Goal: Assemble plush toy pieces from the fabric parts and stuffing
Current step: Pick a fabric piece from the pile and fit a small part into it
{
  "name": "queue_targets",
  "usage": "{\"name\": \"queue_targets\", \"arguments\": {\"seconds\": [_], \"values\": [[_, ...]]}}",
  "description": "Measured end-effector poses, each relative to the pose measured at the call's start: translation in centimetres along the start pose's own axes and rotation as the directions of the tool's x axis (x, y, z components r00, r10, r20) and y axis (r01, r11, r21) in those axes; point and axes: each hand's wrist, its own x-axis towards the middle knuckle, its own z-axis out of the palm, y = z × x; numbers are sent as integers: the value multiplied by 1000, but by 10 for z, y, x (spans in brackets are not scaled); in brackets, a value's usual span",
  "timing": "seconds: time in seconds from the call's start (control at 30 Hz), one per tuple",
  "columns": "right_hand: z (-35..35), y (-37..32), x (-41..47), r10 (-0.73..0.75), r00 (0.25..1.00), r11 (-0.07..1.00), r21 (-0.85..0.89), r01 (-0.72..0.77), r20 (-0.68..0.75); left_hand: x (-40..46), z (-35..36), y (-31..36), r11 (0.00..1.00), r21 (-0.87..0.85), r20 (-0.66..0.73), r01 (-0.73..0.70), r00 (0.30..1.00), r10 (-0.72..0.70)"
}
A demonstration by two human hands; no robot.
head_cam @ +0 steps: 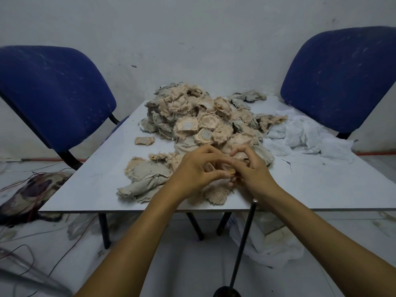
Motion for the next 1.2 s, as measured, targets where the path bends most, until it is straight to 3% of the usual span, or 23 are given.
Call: {"name": "queue_targets", "arguments": {"seconds": [0.1,0.2,0.3,0.37,0.47,0.57,0.73,0.9,1.07,1.2], "values": [[0,1,1,40,999,999,29,-41,30,0,1,-1,997,70,-33,-31,999,33],[-1,0,1,87,991,991,88,-96,100,1,4,-5,997,9,-109,83,991,-81],[-5,0,0,61,972,989,115,-89,226,4,7,-5,949,-188,-156,253,946,-283],[-6,0,-2,28,963,995,83,-52,270,5,8,-3,907,-302,-185,294,915,-359],[-5,1,-2,3,970,996,-90,19,242,7,8,-3,815,-471,-204,338,857,-473],[-1,3,-2,-7,975,990,-134,37,222,8,11,-4,692,-617,-125,375,821,-557],[-8,3,0,-89,985,970,-212,119,145,5,6,-2,580,-693,99,429,853,-513],[-13,1,-2,12,993,998,-60,-5,113,3,-3,0,539,-678,350,499,865,-360],[-10,-1,-4,65,987,998,-1,-66,145,2,-12,0,569,-652,410,501,864,-292],[-5,-4,-5,84,977,996,-21,-81,195,2,-11,-2,635,-625,361,454,889,-280]]}}
